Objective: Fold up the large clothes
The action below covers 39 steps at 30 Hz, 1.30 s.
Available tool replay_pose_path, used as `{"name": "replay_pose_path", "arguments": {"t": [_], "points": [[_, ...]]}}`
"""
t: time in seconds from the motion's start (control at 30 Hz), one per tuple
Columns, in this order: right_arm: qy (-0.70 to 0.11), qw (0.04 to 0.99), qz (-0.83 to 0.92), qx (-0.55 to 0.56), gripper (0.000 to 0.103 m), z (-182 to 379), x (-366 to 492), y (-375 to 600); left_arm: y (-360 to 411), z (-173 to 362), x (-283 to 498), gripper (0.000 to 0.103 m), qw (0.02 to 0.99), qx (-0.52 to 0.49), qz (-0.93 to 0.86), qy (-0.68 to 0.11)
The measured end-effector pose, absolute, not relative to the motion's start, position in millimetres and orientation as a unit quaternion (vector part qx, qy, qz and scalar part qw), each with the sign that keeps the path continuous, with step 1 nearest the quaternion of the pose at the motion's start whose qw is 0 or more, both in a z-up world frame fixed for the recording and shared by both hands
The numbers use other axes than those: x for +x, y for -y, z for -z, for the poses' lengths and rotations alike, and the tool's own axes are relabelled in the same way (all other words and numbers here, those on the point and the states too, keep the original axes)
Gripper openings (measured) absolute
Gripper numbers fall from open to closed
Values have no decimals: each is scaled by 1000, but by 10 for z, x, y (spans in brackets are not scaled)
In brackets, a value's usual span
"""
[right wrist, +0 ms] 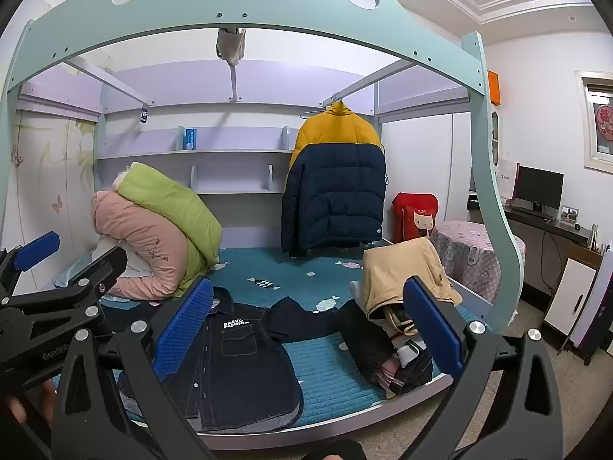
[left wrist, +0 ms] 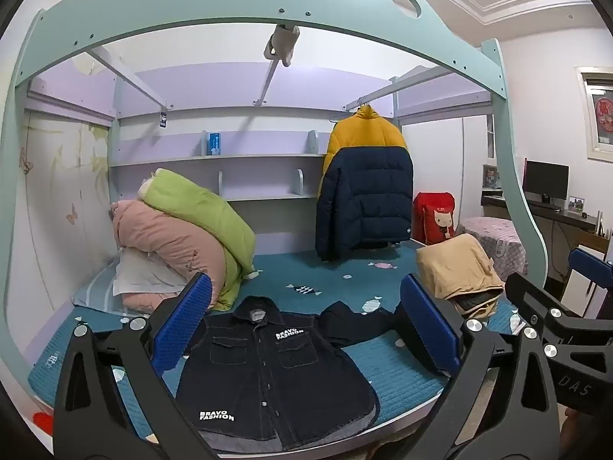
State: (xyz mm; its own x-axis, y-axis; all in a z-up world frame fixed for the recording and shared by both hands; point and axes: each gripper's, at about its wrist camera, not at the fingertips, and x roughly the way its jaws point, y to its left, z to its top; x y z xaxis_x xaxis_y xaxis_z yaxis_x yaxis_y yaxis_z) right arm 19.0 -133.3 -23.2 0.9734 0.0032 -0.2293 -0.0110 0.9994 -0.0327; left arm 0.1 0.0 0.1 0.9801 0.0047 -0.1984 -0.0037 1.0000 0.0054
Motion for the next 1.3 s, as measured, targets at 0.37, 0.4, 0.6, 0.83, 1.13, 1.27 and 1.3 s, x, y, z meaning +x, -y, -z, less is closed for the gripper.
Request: {"name": "replay_pose_path", "arguments": {"t": [0.37, 0.4, 0.6, 0.83, 1.13, 1.27, 1.3], "points": [[-113, 993, -4, -19, 96, 242, 189, 1330, -33, -2, -38, 98, 996, 8, -5, -89], [-113, 993, -4, -19, 96, 243, 190, 1330, -37, -4, -40, 98, 996, 8, -5, -89], [-112, 994, -4, -18, 96, 241, 184, 1334, -29, -38, -57, 98, 996, 7, -5, -88], [-111, 994, -4, -18, 96, 241, 181, 1333, -31, -67, -57, 98, 996, 7, -6, -88], [-110, 994, -4, -18, 96, 242, 182, 1337, -33, -73, -67, 98, 996, 7, -6, -88], [-110, 994, -4, -17, 96, 243, 181, 1337, -31, -77, -70, 98, 996, 7, -6, -88], [-111, 994, -4, -17, 96, 243, 184, 1339, -31, -74, -69, 98, 996, 7, -6, -88]]}}
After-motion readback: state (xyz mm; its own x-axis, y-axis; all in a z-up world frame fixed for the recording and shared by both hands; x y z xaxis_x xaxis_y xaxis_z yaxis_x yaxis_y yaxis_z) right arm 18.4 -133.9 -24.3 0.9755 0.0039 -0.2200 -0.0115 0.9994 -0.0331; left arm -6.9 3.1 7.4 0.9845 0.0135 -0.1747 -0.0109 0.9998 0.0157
